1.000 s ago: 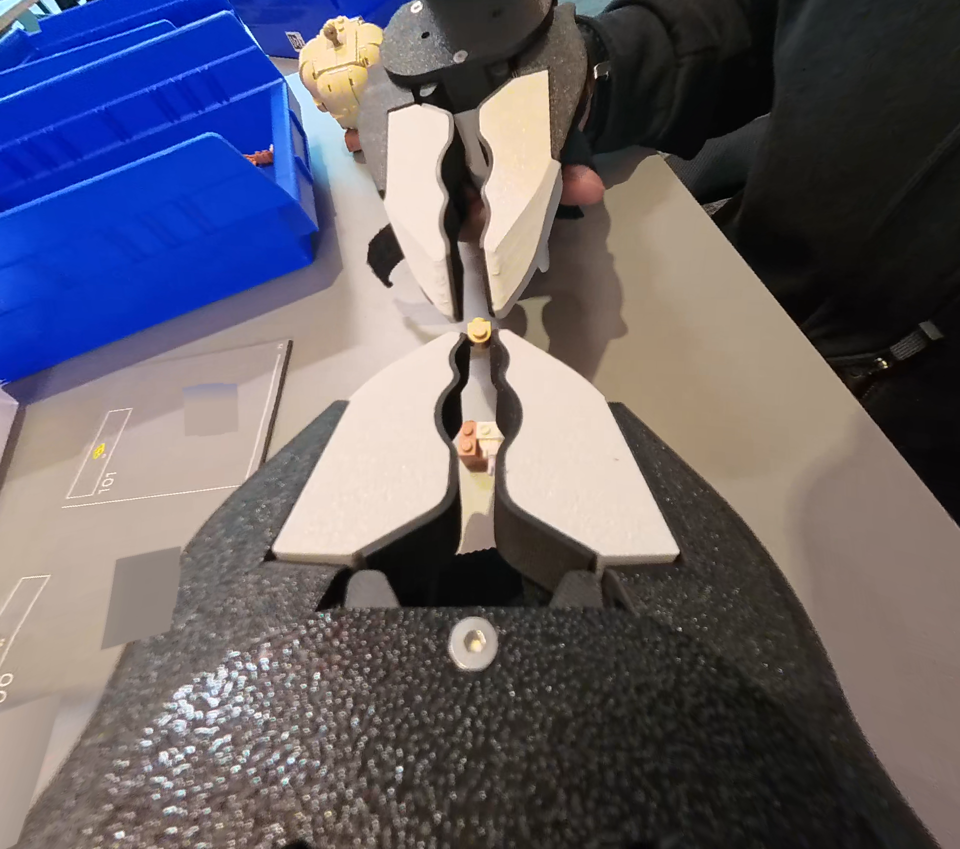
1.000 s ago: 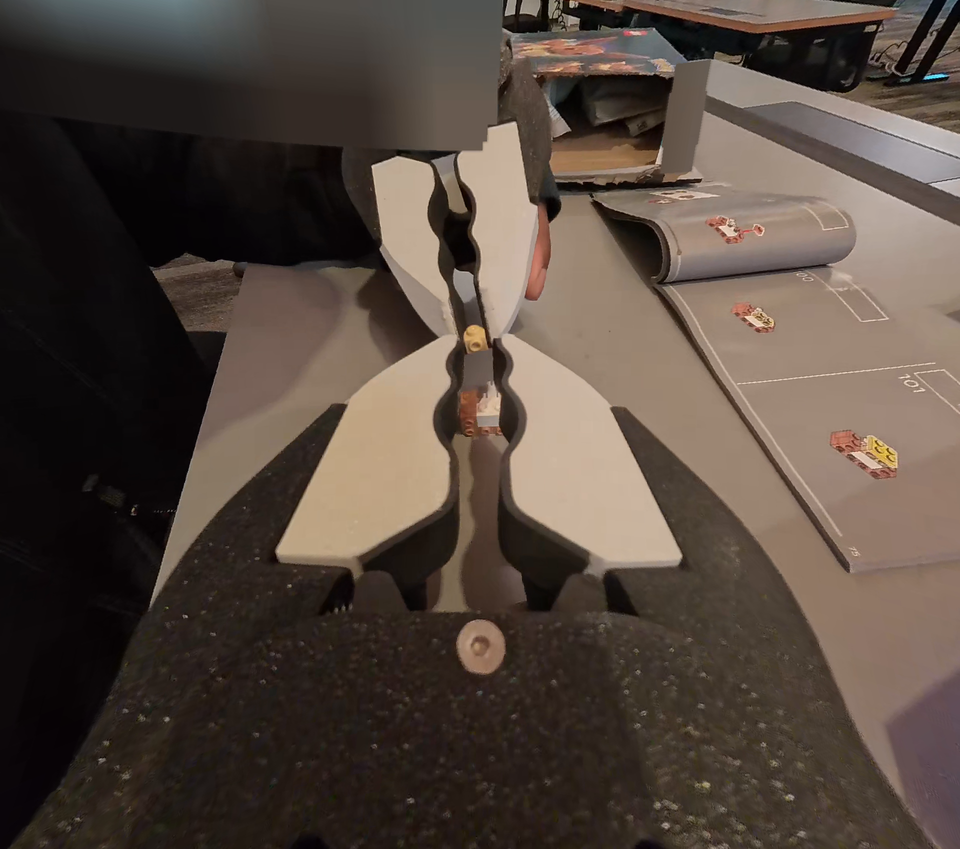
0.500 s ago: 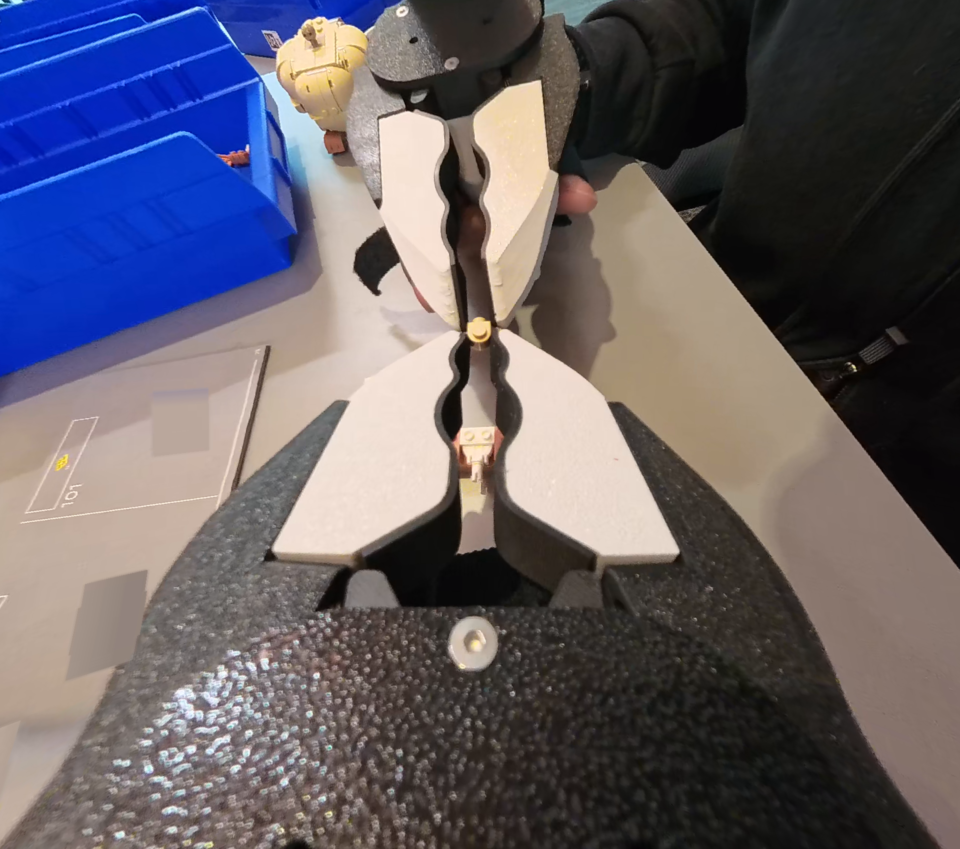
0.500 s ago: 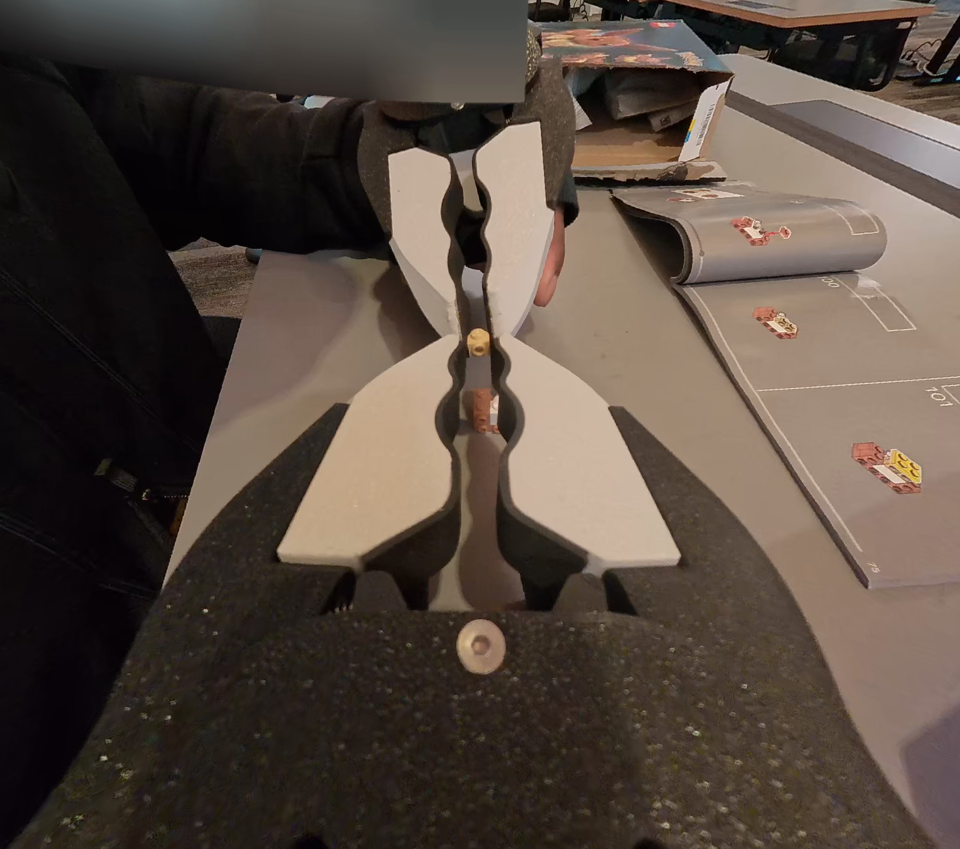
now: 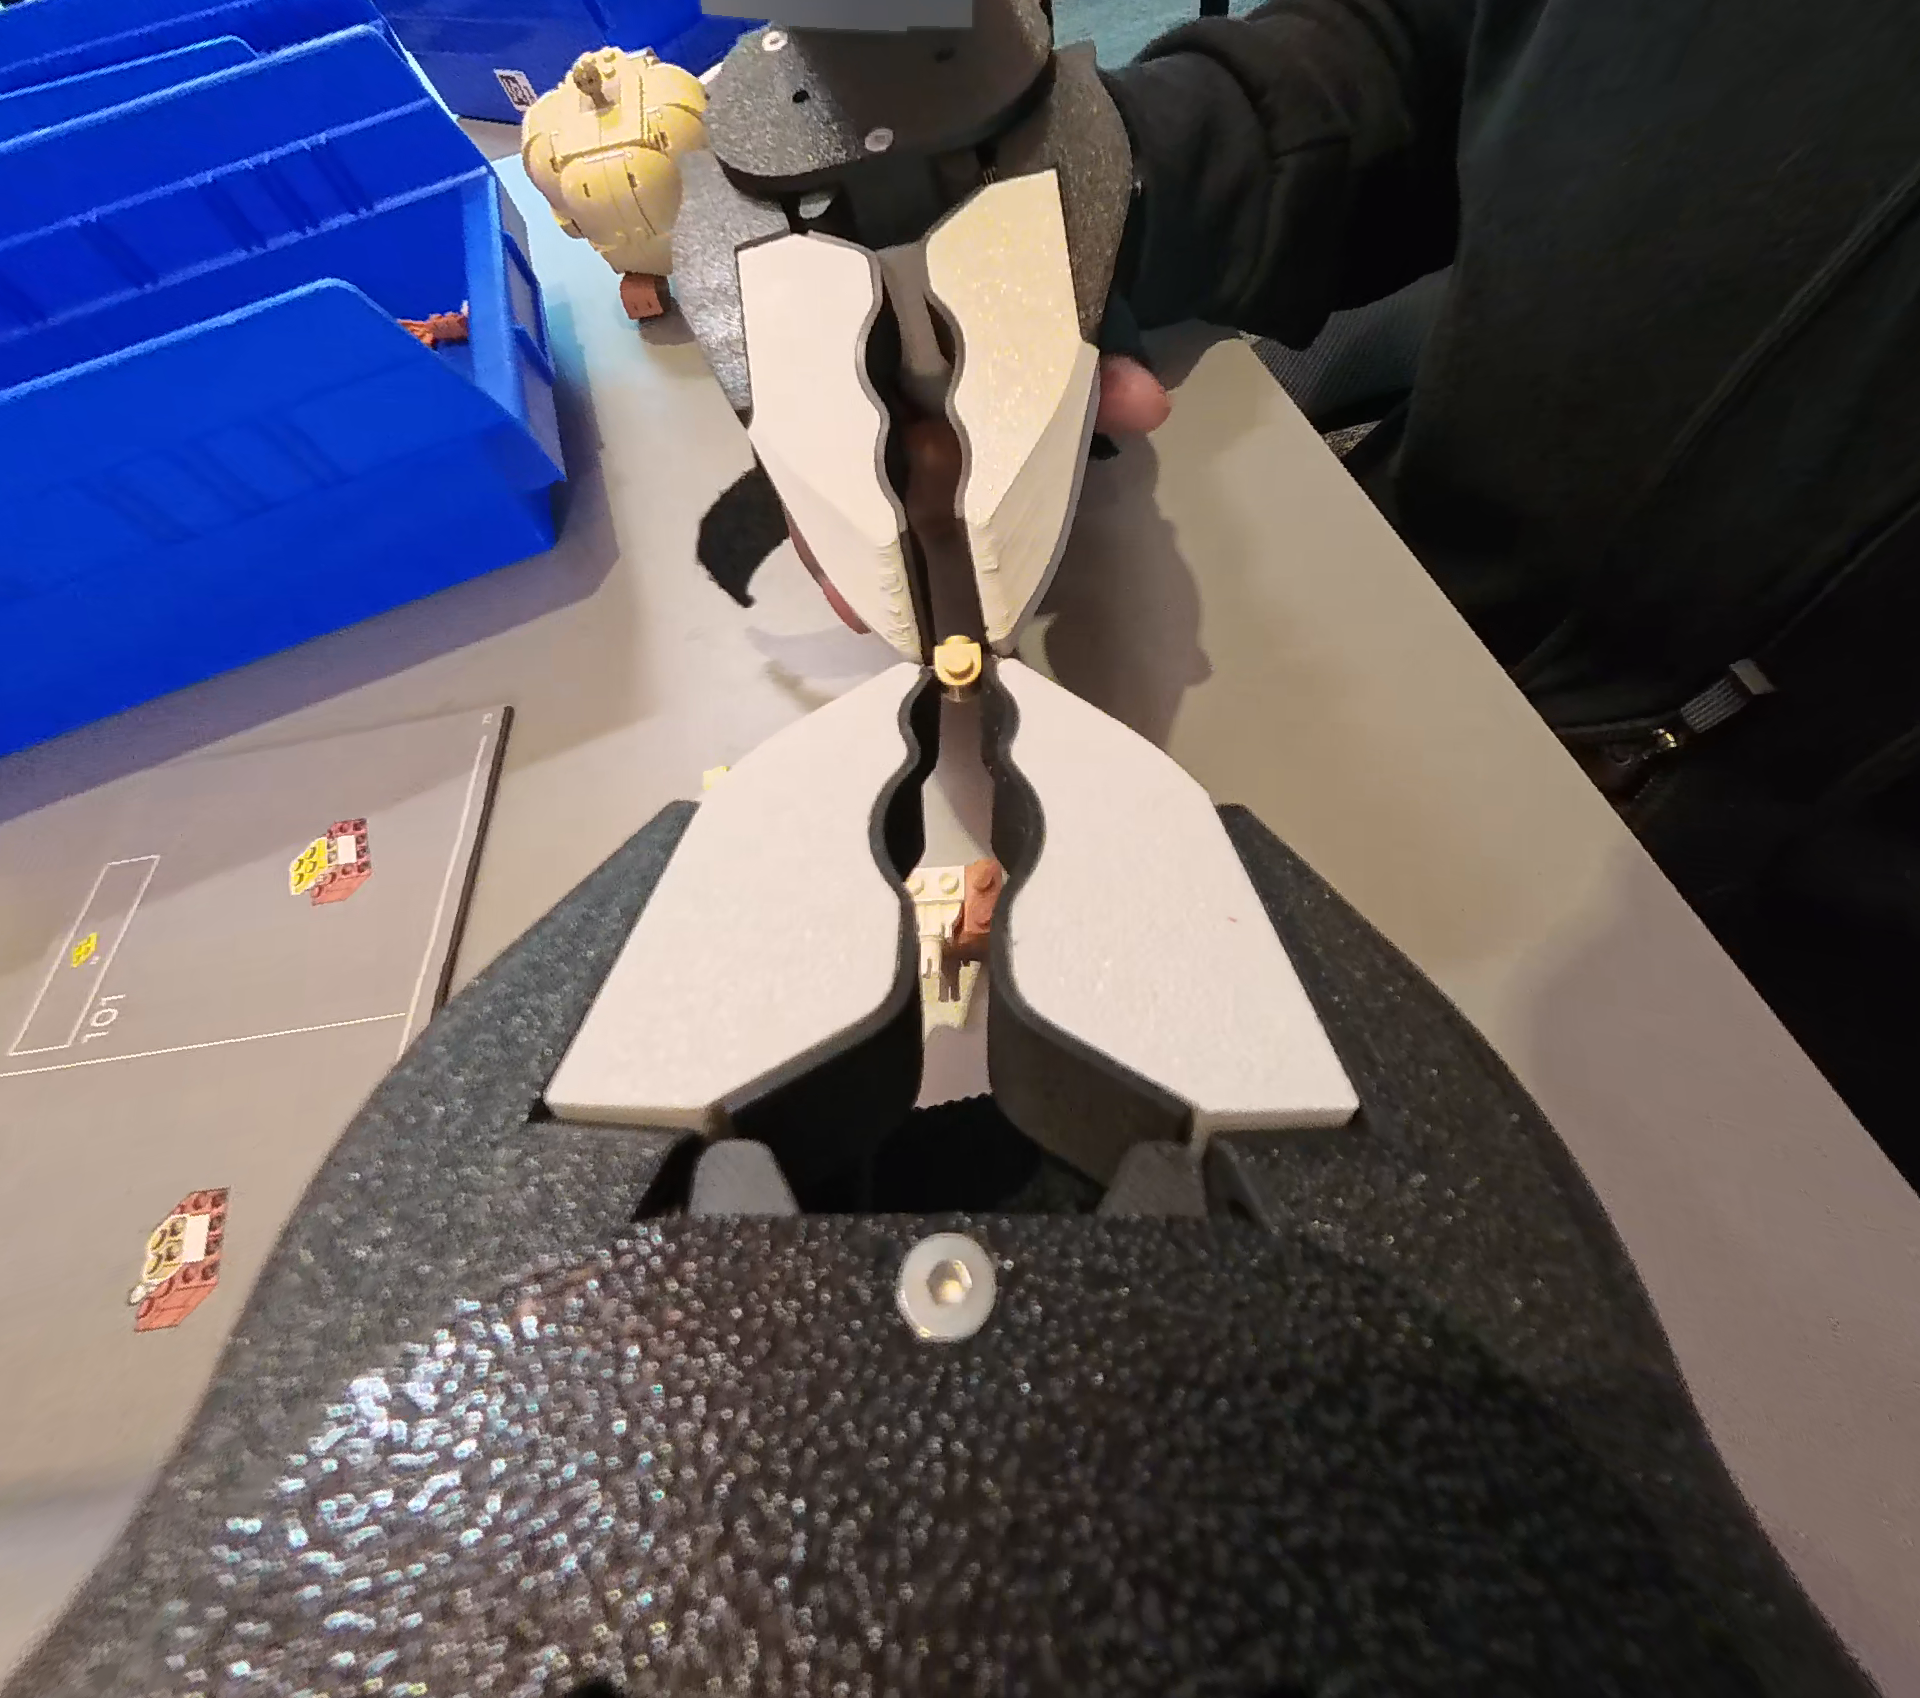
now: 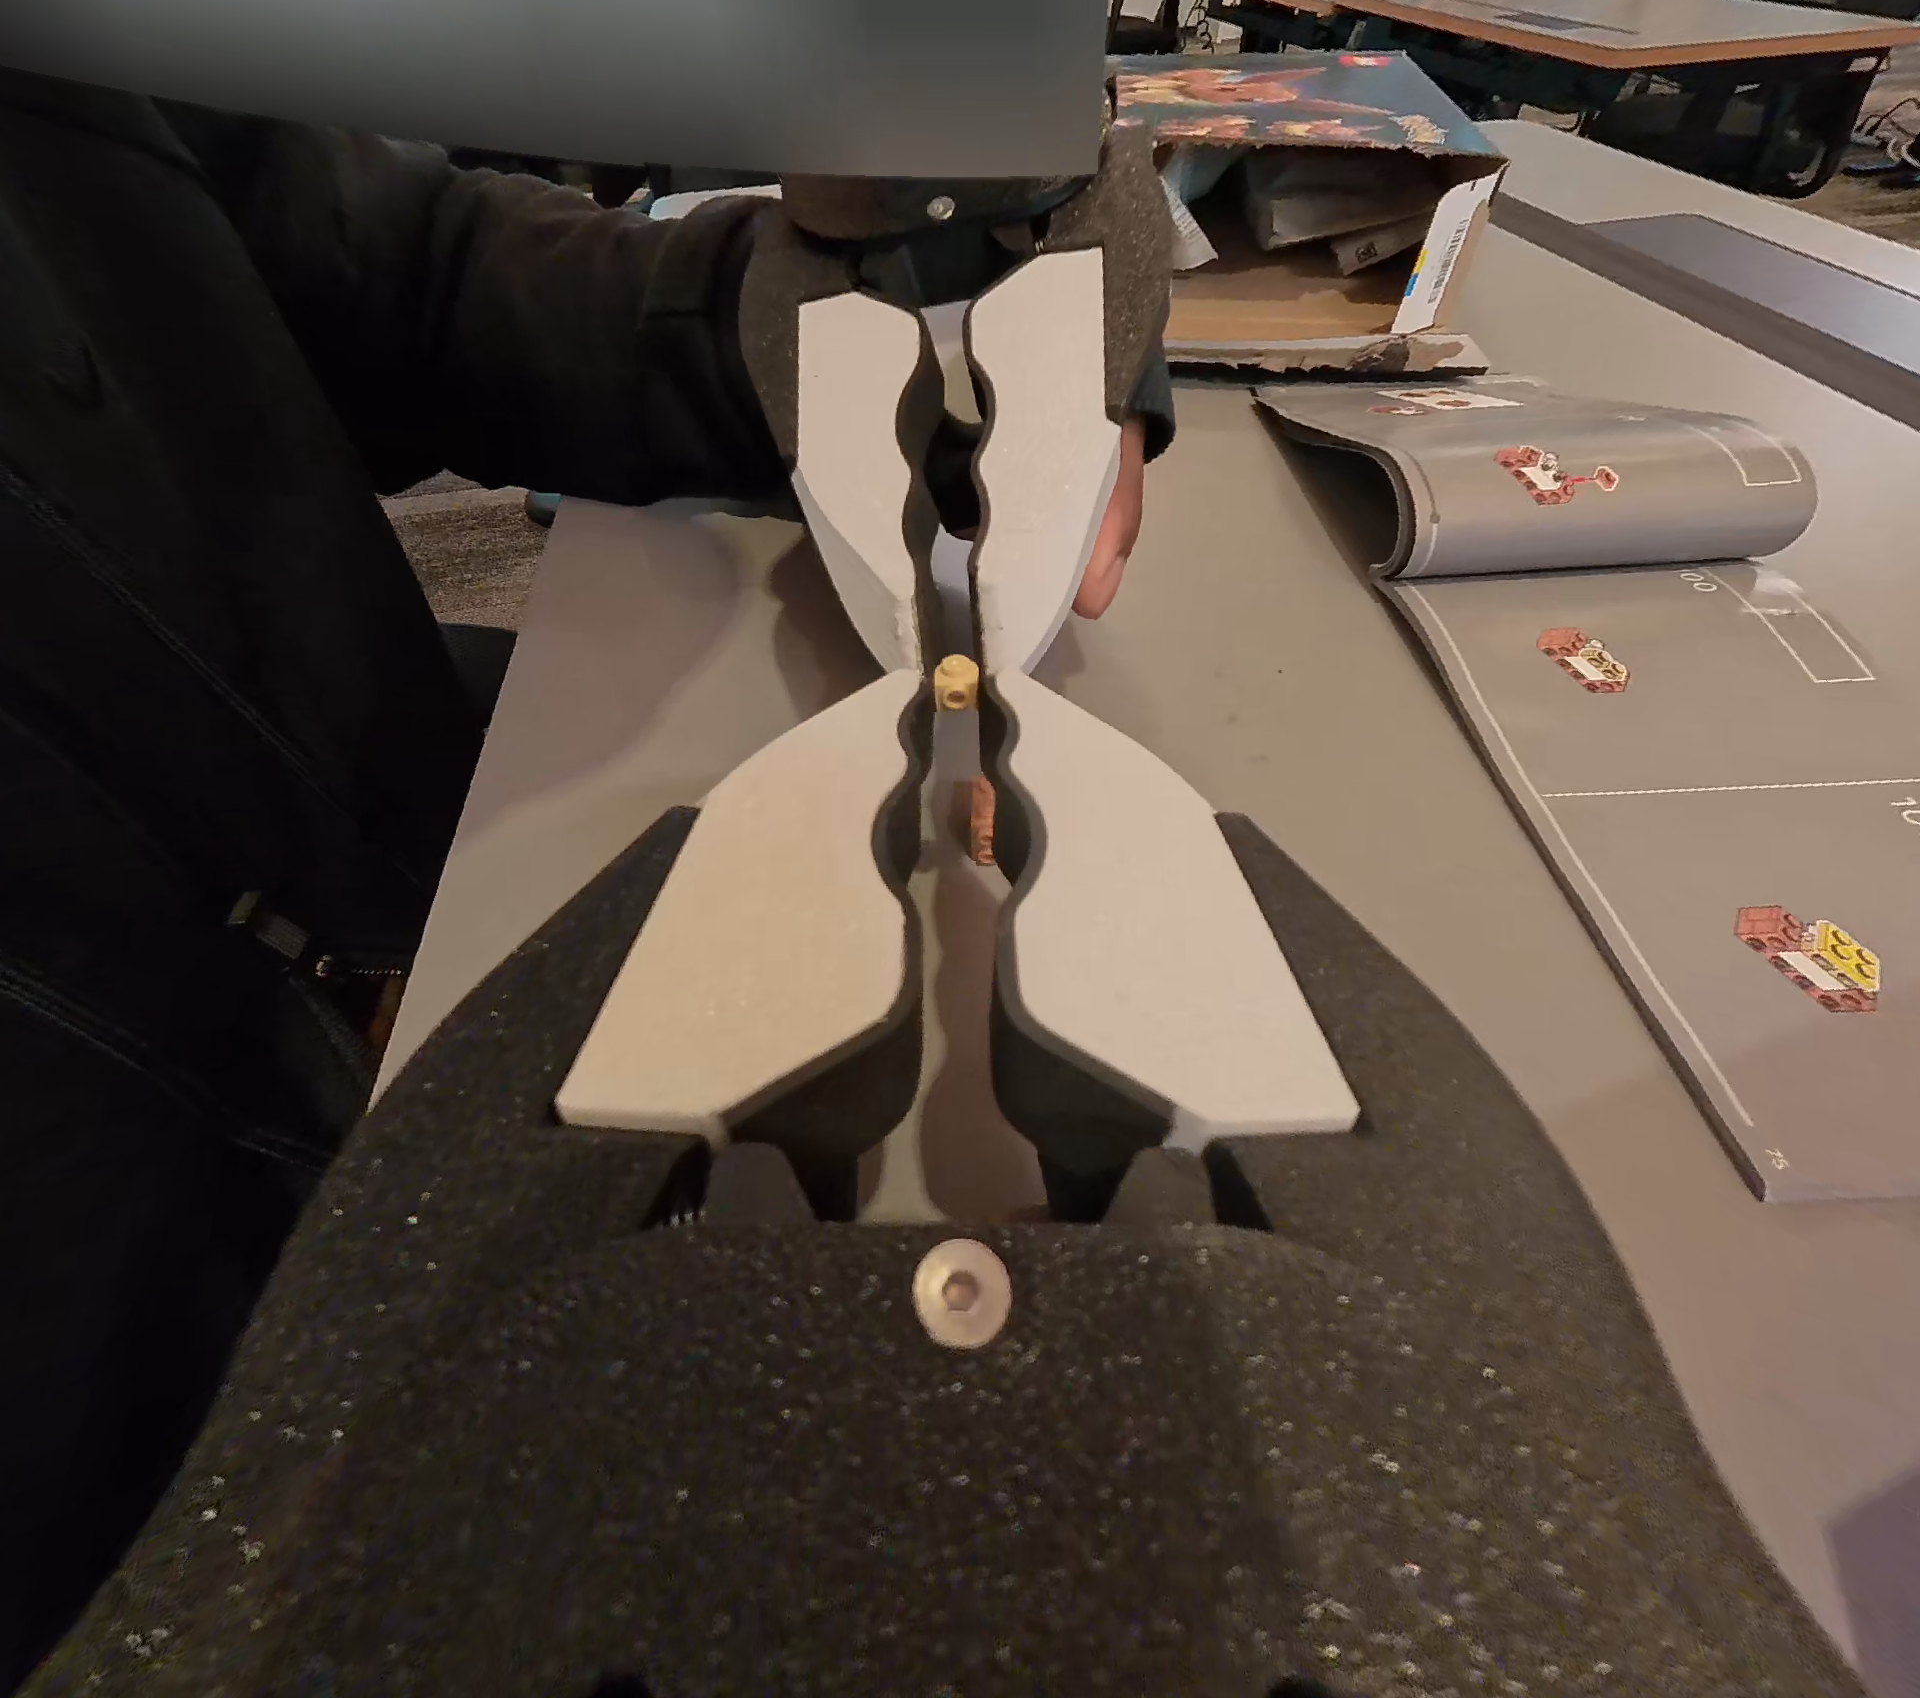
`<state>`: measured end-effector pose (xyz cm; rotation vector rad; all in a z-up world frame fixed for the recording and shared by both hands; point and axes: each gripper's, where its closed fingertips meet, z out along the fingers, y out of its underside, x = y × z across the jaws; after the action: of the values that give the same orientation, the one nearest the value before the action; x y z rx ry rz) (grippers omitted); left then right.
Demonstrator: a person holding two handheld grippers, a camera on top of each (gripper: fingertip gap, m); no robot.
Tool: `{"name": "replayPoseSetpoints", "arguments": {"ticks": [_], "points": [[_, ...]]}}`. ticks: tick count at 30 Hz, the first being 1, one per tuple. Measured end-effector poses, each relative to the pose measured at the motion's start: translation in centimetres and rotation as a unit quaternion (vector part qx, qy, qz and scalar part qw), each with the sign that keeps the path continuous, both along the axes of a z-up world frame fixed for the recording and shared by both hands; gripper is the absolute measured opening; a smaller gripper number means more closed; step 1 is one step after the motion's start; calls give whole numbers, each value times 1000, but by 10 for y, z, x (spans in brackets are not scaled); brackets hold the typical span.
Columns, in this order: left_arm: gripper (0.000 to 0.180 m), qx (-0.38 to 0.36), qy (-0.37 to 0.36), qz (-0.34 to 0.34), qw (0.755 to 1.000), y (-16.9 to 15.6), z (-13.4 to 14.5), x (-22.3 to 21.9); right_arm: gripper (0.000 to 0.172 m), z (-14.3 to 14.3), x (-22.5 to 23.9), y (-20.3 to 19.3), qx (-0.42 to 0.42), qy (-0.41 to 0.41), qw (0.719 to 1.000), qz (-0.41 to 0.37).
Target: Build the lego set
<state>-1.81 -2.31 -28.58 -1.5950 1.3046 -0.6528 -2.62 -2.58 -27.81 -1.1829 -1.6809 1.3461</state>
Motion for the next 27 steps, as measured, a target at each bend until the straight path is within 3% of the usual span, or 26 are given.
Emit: {"name": "replayPoseSetpoints", "arguments": {"ticks": [12,19,23,27], "points": [[7,-6,-6,7,1000,2,-2,0,7,0,-1,3,-6,-4,1000,-7],[19,-3,55,9,998,3,-24,-11,7,0,0,9,-11,-2,1000,-22],[37,-24,114,18,993,5,-46,-24,7,-1,0,12,-6,-7,1000,-29],[42,-49,147,24,988,5,-62,-25,7,-3,0,14,-9,-13,999,-34]]}}
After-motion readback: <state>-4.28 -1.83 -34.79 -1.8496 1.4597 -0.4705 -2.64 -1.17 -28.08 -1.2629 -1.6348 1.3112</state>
